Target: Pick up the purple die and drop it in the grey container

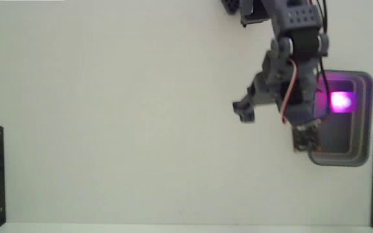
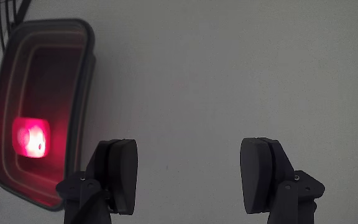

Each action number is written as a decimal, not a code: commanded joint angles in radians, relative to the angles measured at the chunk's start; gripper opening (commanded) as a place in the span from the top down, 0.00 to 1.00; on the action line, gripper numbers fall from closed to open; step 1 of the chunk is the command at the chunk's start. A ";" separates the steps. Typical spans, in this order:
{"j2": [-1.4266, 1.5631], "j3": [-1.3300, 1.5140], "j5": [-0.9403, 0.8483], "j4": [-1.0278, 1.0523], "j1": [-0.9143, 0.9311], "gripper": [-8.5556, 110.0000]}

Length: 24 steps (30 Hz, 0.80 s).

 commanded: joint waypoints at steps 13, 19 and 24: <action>0.194 0.132 0.005 0.005 0.107 0.00; 0.221 0.159 0.005 0.005 0.128 0.00; 0.228 0.166 0.005 0.005 0.133 0.00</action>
